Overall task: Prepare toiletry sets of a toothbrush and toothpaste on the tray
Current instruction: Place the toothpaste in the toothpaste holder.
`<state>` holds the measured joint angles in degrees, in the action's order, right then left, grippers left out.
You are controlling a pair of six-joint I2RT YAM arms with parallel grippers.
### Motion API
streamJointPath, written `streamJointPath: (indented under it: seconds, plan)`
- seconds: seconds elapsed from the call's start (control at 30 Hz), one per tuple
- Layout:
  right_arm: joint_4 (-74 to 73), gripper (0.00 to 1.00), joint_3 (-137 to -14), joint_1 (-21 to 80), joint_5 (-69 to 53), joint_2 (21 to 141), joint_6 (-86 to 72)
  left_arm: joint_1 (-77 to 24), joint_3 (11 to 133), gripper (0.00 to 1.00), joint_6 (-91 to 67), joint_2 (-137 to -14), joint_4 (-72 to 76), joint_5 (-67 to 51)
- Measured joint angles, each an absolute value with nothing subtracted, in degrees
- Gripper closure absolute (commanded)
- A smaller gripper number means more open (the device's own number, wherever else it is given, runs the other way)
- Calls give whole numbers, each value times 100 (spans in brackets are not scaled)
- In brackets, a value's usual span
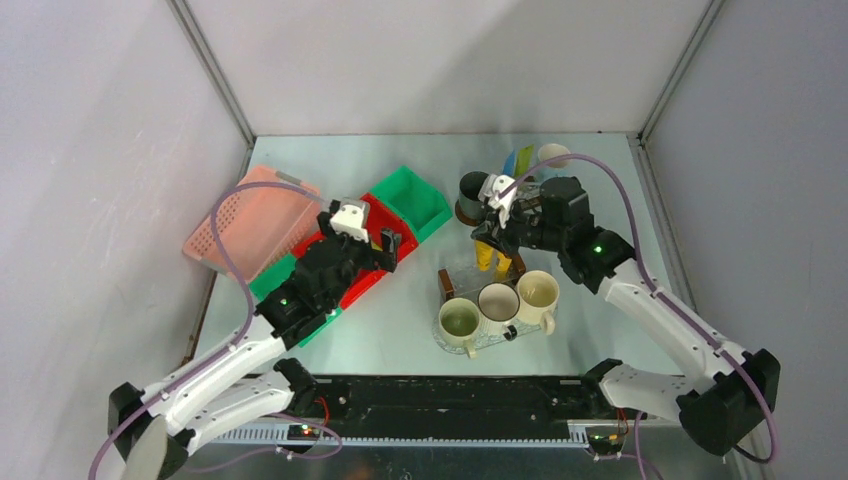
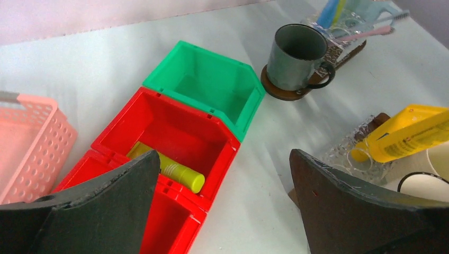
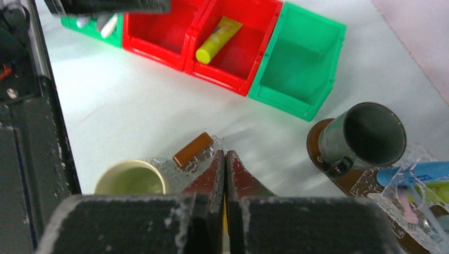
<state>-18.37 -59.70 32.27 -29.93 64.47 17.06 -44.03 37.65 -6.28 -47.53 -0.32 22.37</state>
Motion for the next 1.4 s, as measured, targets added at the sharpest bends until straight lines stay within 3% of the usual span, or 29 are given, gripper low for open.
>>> streamJointPath:
  seconds: [1.07, 1.4]
  plan:
    - [-537, 100, -4698, 2956, -3264, 6873, 2296, -4093, 3629, 1, -1514, -4742, -69, 2224]
    - [38, 94, -4318, 2816, -3326, 7022, 2246, -4069, 3645, 2, -1793, -4915, -156, 2244]
